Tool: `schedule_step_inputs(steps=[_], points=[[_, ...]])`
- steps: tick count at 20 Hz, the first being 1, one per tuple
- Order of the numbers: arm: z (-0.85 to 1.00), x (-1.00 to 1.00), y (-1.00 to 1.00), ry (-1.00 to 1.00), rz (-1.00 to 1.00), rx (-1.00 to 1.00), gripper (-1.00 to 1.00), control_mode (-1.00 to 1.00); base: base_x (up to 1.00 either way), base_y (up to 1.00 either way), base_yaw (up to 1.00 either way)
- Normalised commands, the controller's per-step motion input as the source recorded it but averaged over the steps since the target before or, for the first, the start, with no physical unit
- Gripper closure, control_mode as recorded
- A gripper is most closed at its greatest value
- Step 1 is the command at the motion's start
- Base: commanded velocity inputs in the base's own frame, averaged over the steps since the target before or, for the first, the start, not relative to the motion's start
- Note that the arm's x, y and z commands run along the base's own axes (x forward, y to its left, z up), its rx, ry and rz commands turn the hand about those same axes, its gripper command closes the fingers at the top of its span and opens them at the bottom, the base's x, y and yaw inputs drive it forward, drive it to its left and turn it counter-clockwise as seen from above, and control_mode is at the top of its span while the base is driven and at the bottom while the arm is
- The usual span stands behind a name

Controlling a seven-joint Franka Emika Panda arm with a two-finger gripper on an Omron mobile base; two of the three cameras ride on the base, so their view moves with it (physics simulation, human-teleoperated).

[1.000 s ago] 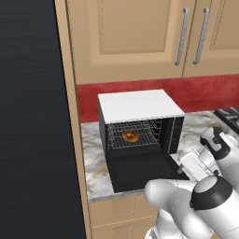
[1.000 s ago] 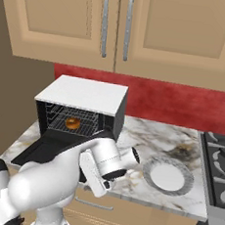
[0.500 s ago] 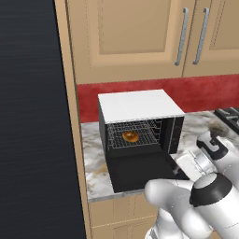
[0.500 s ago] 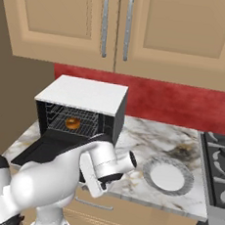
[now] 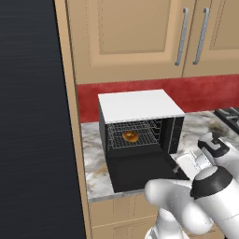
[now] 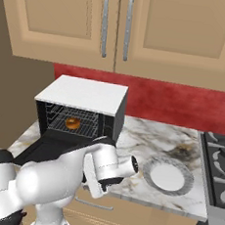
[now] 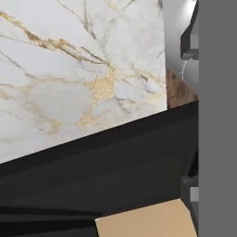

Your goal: Pick up the bagel from the plate, place it on the toaster oven rack, close the door, and set the timer.

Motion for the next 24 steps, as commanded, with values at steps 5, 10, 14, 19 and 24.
schedule_step_inputs(steps=[5, 10, 14, 19, 24], points=[[0.33, 0.0, 0.2, -0.09, -0.07, 0.08, -1.0, -1.0, 0.0, 0.0, 0.0], [0.44, 0.03, 0.22, -0.09, -0.09, 0.09, -1.0, -1.0, 0.0, 0.0, 0.0], [0.42, 0.12, 0.19, -0.09, -0.11, 0.07, -1.0, -1.0, 0.0, 0.0, 0.0], [0.33, 0.24, 0.21, -0.08, -0.13, 0.05, -1.0, -1.0, 0.0, 0.0, 0.0], [0.02, 0.42, 0.26, -0.01, -0.15, 0.02, -1.0, -1.0, 0.0, 0.0, 0.0]])
